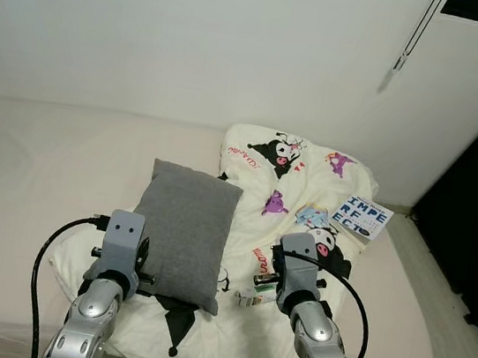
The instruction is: Clean up the room
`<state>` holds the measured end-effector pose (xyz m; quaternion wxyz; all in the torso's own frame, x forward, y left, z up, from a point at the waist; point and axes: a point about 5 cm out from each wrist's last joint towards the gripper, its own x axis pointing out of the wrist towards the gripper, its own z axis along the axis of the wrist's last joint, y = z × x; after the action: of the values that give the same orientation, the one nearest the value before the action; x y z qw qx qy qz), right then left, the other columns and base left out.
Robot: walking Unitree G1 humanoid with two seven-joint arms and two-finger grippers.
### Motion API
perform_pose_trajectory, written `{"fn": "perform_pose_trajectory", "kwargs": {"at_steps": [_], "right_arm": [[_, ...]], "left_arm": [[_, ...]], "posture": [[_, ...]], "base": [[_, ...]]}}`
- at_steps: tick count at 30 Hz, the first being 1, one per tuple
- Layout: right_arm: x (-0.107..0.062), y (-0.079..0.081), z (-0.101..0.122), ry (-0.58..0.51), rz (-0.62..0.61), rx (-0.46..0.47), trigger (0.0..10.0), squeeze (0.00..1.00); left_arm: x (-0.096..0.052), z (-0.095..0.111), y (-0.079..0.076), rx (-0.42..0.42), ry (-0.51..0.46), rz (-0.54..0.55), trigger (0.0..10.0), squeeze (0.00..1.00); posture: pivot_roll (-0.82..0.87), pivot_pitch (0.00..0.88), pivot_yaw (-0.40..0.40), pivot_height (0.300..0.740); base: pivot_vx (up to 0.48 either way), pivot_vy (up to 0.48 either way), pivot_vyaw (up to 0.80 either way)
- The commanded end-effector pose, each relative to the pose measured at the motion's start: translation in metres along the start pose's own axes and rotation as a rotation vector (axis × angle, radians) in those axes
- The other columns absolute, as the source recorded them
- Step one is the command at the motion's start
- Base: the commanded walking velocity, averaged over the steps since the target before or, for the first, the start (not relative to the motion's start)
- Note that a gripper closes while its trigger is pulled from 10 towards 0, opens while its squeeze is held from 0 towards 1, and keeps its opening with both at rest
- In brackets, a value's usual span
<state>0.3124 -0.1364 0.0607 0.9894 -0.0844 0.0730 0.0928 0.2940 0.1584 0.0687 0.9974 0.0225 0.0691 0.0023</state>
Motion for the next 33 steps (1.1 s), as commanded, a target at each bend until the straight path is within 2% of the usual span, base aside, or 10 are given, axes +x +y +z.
{"fn": "perform_pose_trajectory", "kwargs": {"at_steps": [1,29,33], "right_arm": [[0.0000,0.0013,0.0000,-0.007,0.001,0.017,10.0,0.00],[0.0020,0.0024,0.0016,-0.012,0.002,0.019,10.0,0.00],[0.0024,0.0026,0.0020,-0.013,0.001,0.022,10.0,0.00]], "left_arm": [[0.0000,0.0021,0.0019,-0.002,-0.007,0.008,10.0,0.00],[0.0015,0.0040,0.0042,0.003,-0.013,0.013,10.0,0.00],[0.0013,0.0070,0.0030,0.014,-0.031,-0.006,10.0,0.00]], "posture": [[0.08,0.098,-0.070,0.740],[0.08,0.094,-0.070,0.740],[0.08,0.093,-0.069,0.740]], "base": [[0.000,0.480,0.00],[0.000,0.474,0.00],[0.000,0.000,0.00]]}}
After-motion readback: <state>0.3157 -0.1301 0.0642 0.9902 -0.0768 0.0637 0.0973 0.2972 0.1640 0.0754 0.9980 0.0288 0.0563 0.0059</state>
